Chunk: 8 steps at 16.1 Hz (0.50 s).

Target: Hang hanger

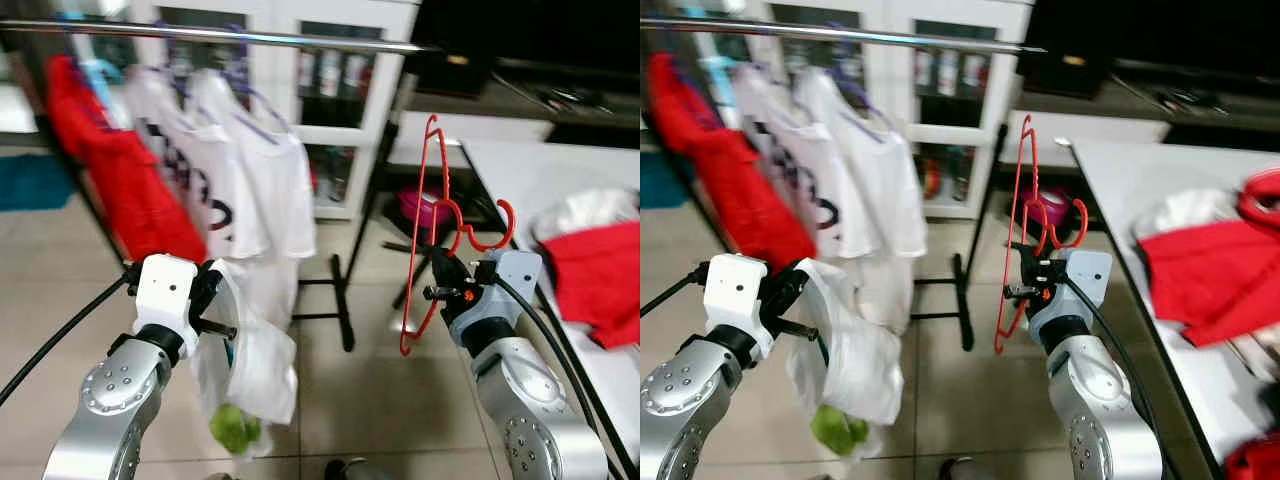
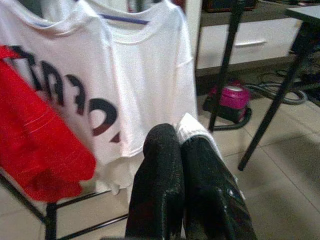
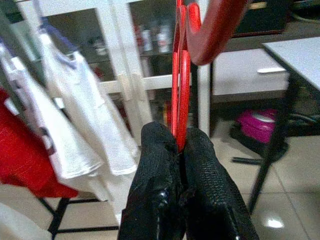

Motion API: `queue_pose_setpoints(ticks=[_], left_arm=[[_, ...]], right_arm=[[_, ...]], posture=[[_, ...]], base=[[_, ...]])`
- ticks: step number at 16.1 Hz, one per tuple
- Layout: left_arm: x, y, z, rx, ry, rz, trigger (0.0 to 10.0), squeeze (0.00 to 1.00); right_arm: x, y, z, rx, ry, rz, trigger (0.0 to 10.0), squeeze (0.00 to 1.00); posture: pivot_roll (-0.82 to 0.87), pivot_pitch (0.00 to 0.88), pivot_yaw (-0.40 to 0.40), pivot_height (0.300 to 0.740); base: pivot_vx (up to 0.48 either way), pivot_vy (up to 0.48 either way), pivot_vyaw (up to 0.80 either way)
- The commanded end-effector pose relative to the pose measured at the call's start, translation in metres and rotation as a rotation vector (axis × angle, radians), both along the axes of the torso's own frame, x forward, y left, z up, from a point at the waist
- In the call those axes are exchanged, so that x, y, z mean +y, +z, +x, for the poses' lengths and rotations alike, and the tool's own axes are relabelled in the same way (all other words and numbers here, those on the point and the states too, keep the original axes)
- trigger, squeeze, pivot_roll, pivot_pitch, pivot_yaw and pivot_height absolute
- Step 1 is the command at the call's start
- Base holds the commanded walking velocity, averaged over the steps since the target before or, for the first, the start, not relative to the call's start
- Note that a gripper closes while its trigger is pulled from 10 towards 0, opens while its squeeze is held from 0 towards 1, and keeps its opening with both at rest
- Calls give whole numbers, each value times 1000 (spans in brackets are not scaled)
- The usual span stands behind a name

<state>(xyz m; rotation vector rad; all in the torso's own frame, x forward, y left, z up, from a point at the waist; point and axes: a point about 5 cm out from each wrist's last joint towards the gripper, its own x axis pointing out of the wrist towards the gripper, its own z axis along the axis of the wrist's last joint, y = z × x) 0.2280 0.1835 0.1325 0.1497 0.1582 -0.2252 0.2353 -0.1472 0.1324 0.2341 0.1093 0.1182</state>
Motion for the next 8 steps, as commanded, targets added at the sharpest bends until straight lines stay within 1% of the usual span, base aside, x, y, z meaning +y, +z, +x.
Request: queue_pose_setpoints(ticks=[1,4,6,7,8], left_arm=[[-4,6,5,-25,-27,1,10000,0],[-6,9,8,-31,-29,-8,10000,0],[-5,10,5,-33,-17,-6,10000,0],[-4,10,4,-33,-6,-4,10000,0],[-3,10,3,-33,-2,-6,10000,0]], right_arm=[[-2,3,-2,-3,-17,-3,10000,0],[-3,3,-3,-1,-26,3,10000,0],[-1,5,1,-8,2,8,10000,0],[0,6,3,-9,-5,15,10000,0],[-1,7,4,-23,-16,-10,10000,0]], posture=[[-14,61,-38,740],[-8,58,-41,740],[13,61,-64,740],[16,66,-72,740],[15,62,-72,740]], base=[[0,0,-800],[0,0,-800],[0,0,-800],[0,0,-800],[0,0,-800]])
